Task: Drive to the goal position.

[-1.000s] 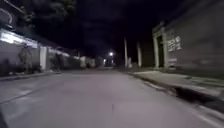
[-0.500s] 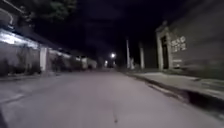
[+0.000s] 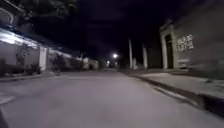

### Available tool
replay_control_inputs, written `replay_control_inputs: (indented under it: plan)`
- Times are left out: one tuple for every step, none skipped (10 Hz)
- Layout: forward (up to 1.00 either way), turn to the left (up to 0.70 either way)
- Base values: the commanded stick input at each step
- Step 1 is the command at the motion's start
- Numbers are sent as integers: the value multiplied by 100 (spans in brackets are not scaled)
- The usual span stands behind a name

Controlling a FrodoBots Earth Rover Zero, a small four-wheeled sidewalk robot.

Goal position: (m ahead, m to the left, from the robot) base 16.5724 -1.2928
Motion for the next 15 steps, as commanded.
replay_control_inputs:
  plan:
    - [70, 0]
    - [70, 0]
    - [70, 0]
    - [70, 0]
    - [70, 0]
    - [70, 0]
    - [70, 0]
    - [70, 0]
    - [70, -5]
    - [70, -24]
    - [70, -28]
    - [70, -14]
    - [70, -1]
    - [70, 0]
    - [70, 0]
